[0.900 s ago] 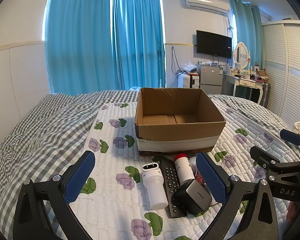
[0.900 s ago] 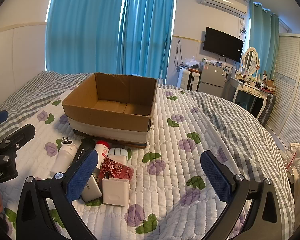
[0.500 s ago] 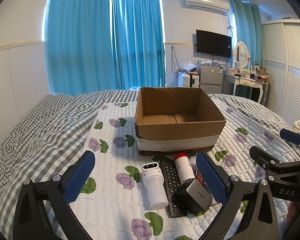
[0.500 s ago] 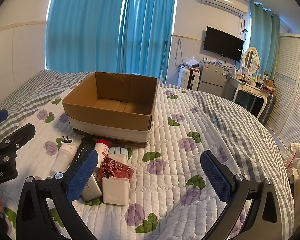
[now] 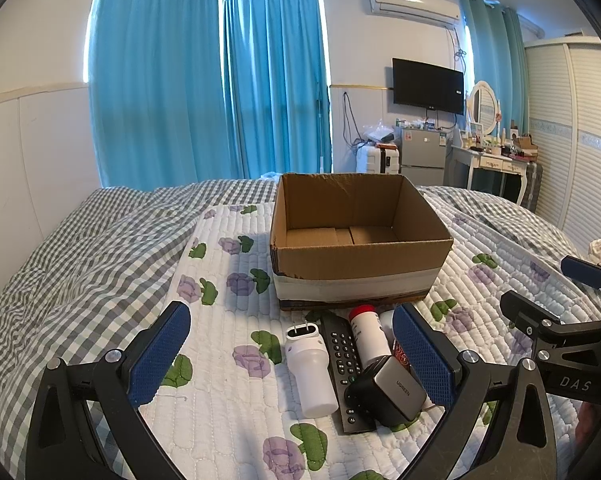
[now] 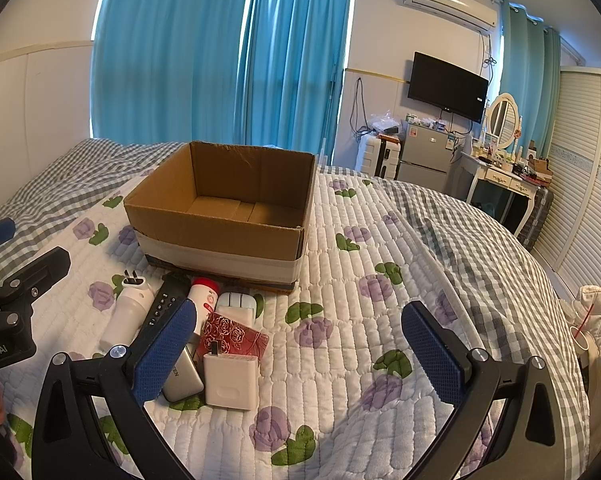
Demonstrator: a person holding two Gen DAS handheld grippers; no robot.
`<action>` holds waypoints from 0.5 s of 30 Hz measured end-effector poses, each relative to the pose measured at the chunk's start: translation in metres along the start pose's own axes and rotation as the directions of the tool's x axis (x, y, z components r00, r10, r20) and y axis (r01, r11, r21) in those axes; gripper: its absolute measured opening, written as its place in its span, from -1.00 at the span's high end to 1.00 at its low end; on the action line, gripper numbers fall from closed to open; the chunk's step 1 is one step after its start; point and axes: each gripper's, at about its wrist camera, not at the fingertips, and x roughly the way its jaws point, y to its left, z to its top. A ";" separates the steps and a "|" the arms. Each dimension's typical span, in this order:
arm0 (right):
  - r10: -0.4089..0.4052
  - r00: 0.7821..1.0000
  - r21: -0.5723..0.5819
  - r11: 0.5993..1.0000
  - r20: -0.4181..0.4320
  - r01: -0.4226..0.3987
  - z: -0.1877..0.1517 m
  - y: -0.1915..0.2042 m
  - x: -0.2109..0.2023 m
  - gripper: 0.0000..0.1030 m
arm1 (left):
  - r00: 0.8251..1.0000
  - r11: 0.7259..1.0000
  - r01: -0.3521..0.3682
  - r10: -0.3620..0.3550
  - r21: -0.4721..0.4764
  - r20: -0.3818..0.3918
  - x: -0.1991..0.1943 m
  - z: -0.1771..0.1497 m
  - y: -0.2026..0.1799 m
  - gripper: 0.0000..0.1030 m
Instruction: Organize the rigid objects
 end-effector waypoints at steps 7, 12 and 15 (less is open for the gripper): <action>-0.010 1.000 0.009 1.000 0.006 0.009 0.000 -0.002 -0.003 -1.00 | 1.000 1.000 -0.006 0.006 0.004 -0.002 -0.001 0.000 -0.001 -1.00; 0.012 1.000 0.009 1.000 -0.023 -0.011 0.007 -0.004 -0.004 -1.00 | 1.000 1.000 -0.005 0.005 -0.026 -0.001 -0.009 0.012 0.001 -1.00; 0.036 0.995 -0.002 0.999 -0.095 -0.036 0.018 -0.006 0.000 -1.00 | 0.998 1.000 -0.029 0.028 -0.010 -0.062 -0.003 0.017 0.000 -1.00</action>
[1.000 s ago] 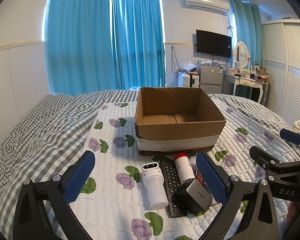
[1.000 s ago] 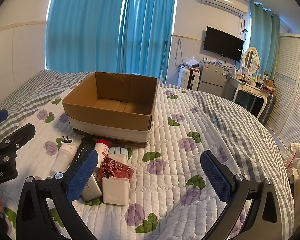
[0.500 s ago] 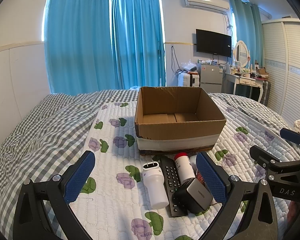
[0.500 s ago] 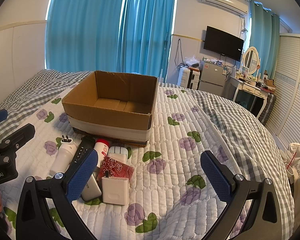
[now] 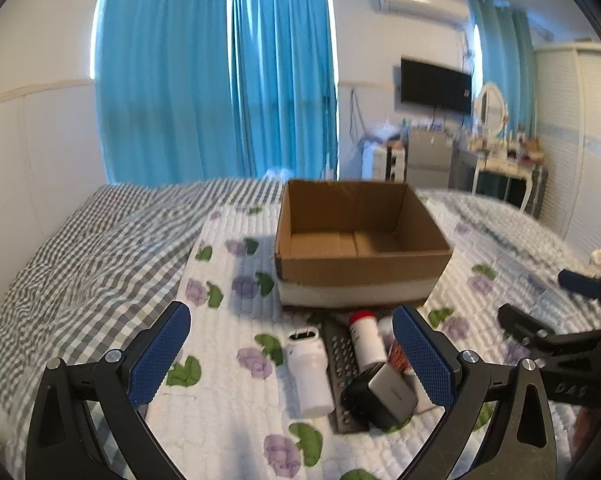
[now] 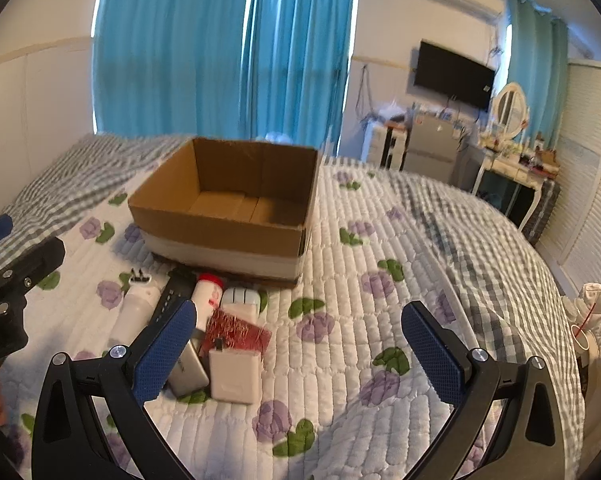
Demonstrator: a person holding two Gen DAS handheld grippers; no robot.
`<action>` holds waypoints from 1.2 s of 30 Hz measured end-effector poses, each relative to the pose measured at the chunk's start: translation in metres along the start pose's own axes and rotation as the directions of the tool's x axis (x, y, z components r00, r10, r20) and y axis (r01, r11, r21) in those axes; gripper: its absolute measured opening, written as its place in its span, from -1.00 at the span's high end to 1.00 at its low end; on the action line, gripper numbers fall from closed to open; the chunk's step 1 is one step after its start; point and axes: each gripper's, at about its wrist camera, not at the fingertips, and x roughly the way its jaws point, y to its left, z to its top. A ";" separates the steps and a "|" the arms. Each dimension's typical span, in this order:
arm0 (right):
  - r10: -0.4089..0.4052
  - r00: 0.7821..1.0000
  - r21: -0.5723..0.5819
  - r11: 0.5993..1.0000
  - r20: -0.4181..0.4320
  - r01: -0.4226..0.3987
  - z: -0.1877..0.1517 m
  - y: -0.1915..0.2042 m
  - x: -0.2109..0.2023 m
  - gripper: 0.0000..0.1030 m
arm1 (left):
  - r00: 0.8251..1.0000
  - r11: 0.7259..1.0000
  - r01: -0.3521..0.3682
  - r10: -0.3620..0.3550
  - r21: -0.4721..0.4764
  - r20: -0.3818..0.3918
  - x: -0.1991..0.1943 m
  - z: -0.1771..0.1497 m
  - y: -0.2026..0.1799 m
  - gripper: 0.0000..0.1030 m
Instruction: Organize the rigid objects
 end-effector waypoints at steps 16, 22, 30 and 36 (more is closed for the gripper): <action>0.174 0.890 0.015 0.983 -0.421 -0.185 -0.044 0.014 0.104 -0.55 | 0.947 0.996 -0.026 0.051 0.083 -0.317 0.071 -0.051 -0.019 -1.00; 0.221 0.867 0.071 0.975 -0.448 -0.212 -0.049 0.020 0.125 -0.18 | 0.944 0.995 -0.042 0.069 0.089 -0.322 0.074 -0.050 -0.019 -1.00; 0.245 0.882 0.098 0.970 -0.402 -0.224 -0.036 -0.003 0.097 -0.02 | 0.943 0.995 0.004 0.030 0.104 -0.331 0.067 -0.048 -0.044 -1.00; 0.206 0.878 0.083 0.979 -0.433 -0.189 -0.021 -0.039 0.102 -0.02 | 0.921 0.986 0.075 -0.010 0.151 -0.388 0.083 -0.057 -0.082 -1.00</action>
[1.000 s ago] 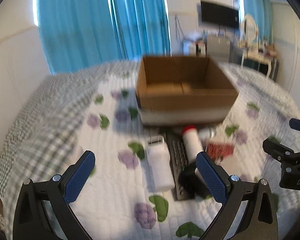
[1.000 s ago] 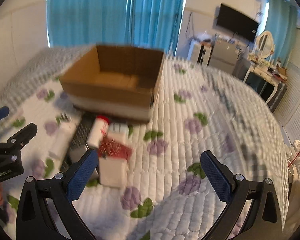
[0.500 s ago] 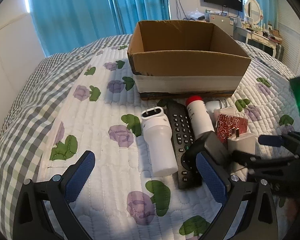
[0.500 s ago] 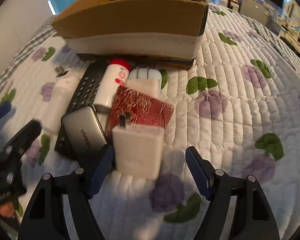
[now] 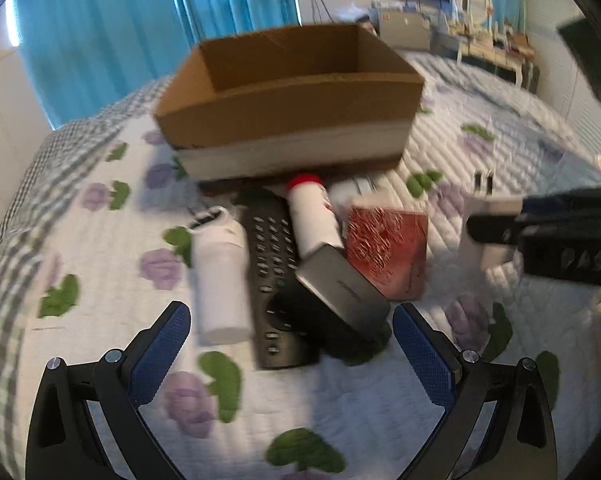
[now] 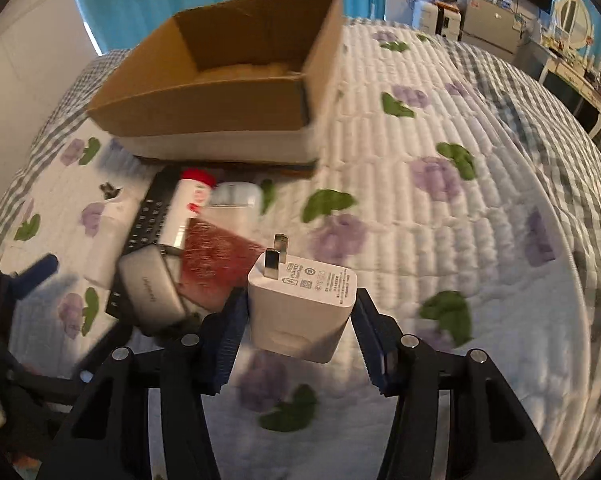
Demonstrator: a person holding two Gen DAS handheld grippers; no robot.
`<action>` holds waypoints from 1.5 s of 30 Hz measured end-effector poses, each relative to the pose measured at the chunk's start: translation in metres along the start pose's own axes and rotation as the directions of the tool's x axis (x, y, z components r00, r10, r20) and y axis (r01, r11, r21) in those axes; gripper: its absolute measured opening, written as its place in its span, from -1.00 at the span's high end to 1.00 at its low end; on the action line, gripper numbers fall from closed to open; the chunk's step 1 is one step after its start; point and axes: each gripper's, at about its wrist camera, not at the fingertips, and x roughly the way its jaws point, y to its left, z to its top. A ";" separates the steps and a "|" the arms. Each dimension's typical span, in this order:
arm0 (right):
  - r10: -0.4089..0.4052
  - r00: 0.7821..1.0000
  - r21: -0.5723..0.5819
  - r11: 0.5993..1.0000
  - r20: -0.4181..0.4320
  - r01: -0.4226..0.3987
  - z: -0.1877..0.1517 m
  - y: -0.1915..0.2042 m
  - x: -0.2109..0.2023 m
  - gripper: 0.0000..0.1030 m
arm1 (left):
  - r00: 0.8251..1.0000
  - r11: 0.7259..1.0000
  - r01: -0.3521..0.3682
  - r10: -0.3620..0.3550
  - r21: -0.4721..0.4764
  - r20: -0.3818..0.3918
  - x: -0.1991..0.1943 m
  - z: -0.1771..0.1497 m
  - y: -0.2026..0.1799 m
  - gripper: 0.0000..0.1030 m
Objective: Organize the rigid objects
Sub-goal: 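Grasp the white plug charger with the right tool while the left grasps the black UGREEN case, then carry both held items over the cardboard box and open both tools to drop them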
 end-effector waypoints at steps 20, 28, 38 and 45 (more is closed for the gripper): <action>0.021 0.999 0.017 1.000 0.031 -0.021 -0.008 -0.004 -0.007 -0.02 | 0.999 0.999 0.044 -0.043 -0.015 0.019 0.011 -0.003 -0.018 -0.11; -0.001 0.998 0.019 1.000 0.056 0.000 -0.010 0.005 -0.022 -0.02 | 0.995 0.995 0.096 -0.096 -0.027 0.014 -0.002 -0.001 -0.004 0.07; -0.017 0.996 -0.002 1.000 0.091 0.018 -0.009 0.020 -0.043 -0.02 | 0.988 0.987 0.149 -0.146 -0.065 0.050 -0.030 -0.002 0.021 0.16; -0.026 0.989 -0.030 0.999 0.144 0.030 0.003 0.030 -0.069 -0.02 | 0.981 0.985 0.164 -0.158 -0.048 0.108 -0.056 0.018 0.032 0.18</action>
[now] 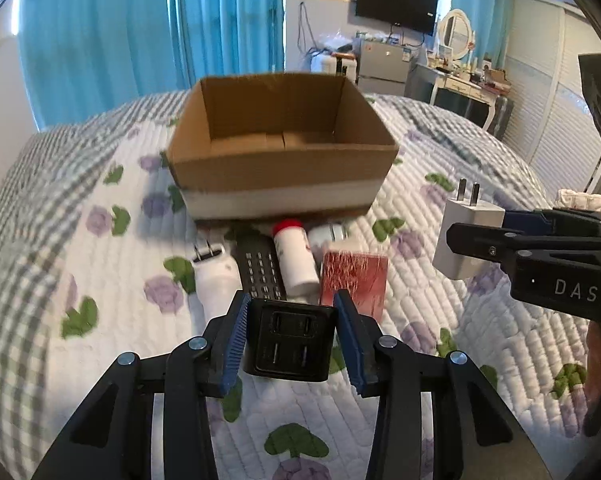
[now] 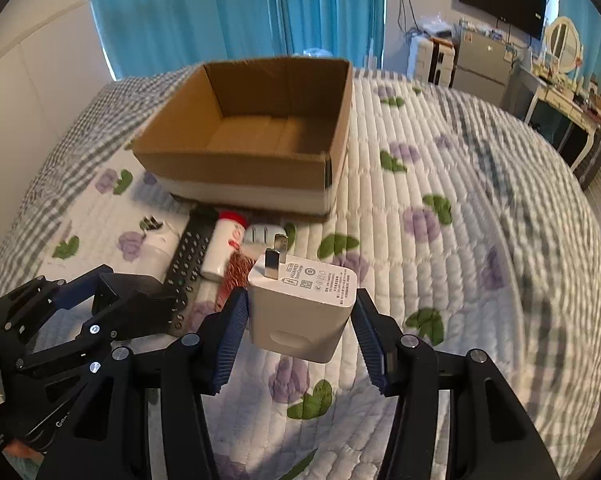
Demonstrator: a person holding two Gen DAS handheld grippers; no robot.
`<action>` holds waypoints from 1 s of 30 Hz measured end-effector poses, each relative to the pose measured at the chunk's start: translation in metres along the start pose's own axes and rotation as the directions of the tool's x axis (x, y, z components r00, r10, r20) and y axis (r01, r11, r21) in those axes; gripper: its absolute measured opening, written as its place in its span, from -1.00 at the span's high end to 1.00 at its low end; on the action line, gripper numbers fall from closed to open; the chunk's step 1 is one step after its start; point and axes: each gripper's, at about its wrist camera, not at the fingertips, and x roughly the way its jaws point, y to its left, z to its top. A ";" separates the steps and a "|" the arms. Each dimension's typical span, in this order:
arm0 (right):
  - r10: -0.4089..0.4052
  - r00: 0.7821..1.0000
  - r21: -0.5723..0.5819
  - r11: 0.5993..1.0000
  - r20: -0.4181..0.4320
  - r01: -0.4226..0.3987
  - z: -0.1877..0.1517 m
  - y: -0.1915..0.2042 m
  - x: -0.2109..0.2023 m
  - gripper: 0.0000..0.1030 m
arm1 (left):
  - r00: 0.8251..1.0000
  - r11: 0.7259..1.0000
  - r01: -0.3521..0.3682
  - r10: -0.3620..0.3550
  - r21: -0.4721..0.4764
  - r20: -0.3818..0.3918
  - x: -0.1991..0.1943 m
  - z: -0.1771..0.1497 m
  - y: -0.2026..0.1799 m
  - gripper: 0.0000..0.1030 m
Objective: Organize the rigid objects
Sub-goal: 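Carry both held items over the cardboard box and open both tools to drop them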
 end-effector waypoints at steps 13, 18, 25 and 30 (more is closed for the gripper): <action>0.019 0.992 -0.108 0.994 0.126 -0.006 0.119 0.012 -0.031 -0.02 | 0.985 0.997 -0.045 0.034 0.063 0.166 -0.021 0.137 0.012 0.17; 0.024 0.993 -0.102 0.995 0.115 -0.012 0.159 0.007 0.001 -0.02 | 0.984 0.993 -0.079 0.063 0.091 0.167 0.017 0.176 0.016 0.17; 0.057 0.998 -0.093 0.994 0.040 -0.053 0.165 -0.001 0.061 -0.02 | 0.994 0.994 -0.073 0.065 0.083 0.093 0.089 0.174 0.029 0.17; 0.073 0.997 -0.096 0.993 -0.008 -0.073 0.155 -0.003 0.093 -0.02 | 0.997 0.995 -0.067 0.065 0.075 0.038 0.120 0.164 0.038 0.17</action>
